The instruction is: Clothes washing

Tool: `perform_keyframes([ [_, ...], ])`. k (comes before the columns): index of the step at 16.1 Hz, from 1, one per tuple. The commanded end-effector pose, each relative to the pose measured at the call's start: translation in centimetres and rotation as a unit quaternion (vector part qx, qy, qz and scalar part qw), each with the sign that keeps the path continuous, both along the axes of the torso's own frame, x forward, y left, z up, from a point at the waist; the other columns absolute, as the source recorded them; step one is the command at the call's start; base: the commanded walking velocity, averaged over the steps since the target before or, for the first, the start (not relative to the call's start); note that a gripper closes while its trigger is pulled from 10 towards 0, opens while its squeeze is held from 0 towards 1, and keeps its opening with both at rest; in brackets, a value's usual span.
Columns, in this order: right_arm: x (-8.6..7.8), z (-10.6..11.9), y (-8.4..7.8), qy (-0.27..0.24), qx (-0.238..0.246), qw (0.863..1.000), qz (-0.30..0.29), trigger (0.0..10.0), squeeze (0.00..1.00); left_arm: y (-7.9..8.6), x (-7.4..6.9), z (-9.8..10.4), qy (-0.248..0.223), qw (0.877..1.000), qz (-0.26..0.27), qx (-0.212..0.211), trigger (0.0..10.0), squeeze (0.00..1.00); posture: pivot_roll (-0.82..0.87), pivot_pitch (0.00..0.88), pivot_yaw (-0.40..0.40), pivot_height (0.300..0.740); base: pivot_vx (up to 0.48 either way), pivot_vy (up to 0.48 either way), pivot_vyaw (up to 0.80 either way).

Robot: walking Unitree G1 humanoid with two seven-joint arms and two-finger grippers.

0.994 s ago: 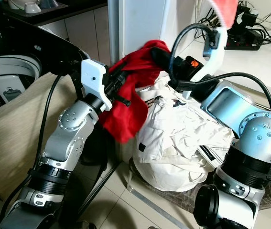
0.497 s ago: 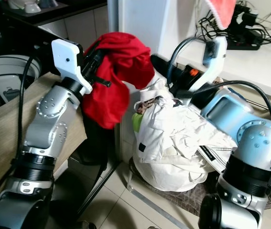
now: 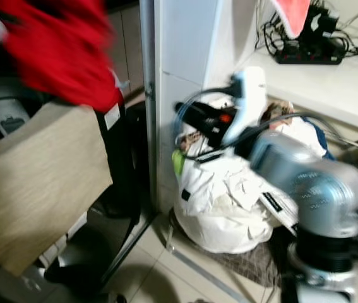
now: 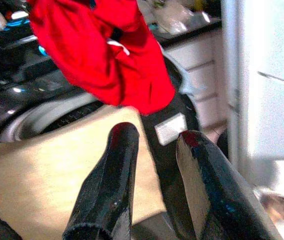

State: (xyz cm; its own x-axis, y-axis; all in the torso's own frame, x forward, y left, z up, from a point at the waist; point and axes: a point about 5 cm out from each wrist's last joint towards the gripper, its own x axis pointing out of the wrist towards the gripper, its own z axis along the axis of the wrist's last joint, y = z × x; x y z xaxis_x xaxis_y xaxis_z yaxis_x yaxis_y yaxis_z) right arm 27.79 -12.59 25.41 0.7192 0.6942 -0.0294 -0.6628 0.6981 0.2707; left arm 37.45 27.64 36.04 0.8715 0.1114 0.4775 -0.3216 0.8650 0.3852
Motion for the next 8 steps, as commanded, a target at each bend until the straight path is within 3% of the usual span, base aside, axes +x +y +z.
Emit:
perform_keyframes([
  [1, -0.1, 0.7, 0.4, -0.023, -0.004, 1.000, 0.000, 10.0, 0.00, -0.2, 0.7, -1.8, 0.044, 0.999, -0.003, 0.007, 10.0, 0.00, -0.13, 0.000, -0.012, 0.740, 0.000, 0.000, 0.00],
  [2, -0.2, 0.2, 1.1, -0.028, -0.023, 0.999, 0.003, 10.0, 0.00, 0.6, 1.2, -3.7, 0.109, 0.994, 0.001, 0.002, 10.0, 0.00, -0.14, 0.000, -0.005, 0.740, 0.000, 0.000, 0.00],
  [3, -0.4, -0.6, 1.6, -0.029, -0.051, 0.998, 0.004, 10.0, 0.00, 1.4, 1.4, -5.2, 0.150, 0.988, 0.024, 0.000, 10.0, 1.00, -0.14, 0.000, -0.005, 0.740, 0.000, 0.000, 0.00],
  [5, -0.7, -1.7, 2.0, -0.027, -0.090, 0.996, 0.009, 10.0, 0.00, 3.1, 1.3, -7.3, 0.210, 0.975, 0.069, 0.009, 10.0, 1.00, -0.14, 0.000, -0.001, 0.740, 0.000, 0.000, 0.00],
  [8, -1.0, -2.8, 2.3, -0.018, -0.130, 0.991, 0.022, 10.0, 0.00, 5.5, 0.5, -8.5, 0.263, 0.958, 0.112, -0.019, 10.0, 1.00, -0.14, 0.000, -0.003, 0.740, 0.000, 0.000, 0.00],
])
